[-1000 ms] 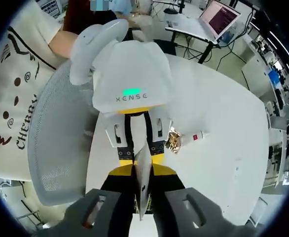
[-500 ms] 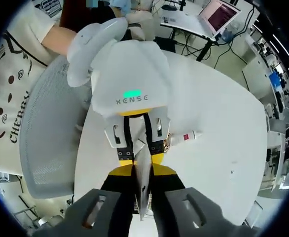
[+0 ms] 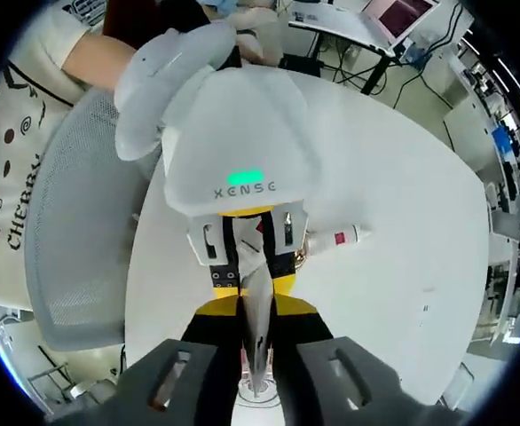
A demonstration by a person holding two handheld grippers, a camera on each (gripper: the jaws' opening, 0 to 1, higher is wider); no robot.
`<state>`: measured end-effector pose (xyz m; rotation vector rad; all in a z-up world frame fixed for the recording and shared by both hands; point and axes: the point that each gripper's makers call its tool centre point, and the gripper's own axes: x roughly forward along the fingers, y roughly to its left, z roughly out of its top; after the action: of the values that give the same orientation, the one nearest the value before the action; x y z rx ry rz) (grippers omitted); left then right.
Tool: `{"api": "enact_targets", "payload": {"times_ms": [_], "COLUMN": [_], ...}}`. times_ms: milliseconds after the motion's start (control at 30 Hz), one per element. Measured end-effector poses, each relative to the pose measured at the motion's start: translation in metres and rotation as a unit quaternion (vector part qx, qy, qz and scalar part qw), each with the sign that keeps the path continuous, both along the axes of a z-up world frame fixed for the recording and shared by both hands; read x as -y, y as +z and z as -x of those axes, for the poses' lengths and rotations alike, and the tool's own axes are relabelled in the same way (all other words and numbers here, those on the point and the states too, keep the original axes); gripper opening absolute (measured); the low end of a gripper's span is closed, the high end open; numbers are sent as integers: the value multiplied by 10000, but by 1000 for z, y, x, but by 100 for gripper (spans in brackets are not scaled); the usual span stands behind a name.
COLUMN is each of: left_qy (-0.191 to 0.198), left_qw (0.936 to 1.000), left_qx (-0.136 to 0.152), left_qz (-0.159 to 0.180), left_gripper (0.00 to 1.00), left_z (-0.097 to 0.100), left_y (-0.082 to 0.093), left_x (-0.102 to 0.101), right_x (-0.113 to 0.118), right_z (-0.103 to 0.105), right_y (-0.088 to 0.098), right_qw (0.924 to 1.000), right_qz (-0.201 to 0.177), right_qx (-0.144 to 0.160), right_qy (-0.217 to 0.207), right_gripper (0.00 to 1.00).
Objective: Arrange the skincare products in the storage area until every visible bottle or jar stands upright without overlapping.
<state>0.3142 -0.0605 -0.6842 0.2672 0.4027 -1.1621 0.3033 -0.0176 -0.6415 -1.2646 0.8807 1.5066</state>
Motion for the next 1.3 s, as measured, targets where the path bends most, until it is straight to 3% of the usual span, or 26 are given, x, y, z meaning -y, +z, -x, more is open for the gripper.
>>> {"api": "enact_targets", "payload": {"times_ms": [800, 1300], "left_qy": [-150, -182], "left_qw": [9999, 9997], "left_qx": [-13, -62], "left_qz": [72, 160], "left_gripper": [23, 28], "left_z": [0, -1], "left_y": [-12, -10], "left_x": [6, 2], "right_x": [7, 9], "right_z": [1, -1], "right_y": [-13, -12], "right_qw": [9999, 9996], "right_qz": [33, 76], "right_qx": [11, -27], "right_qy": [-134, -275], "right_gripper": [11, 11]}}
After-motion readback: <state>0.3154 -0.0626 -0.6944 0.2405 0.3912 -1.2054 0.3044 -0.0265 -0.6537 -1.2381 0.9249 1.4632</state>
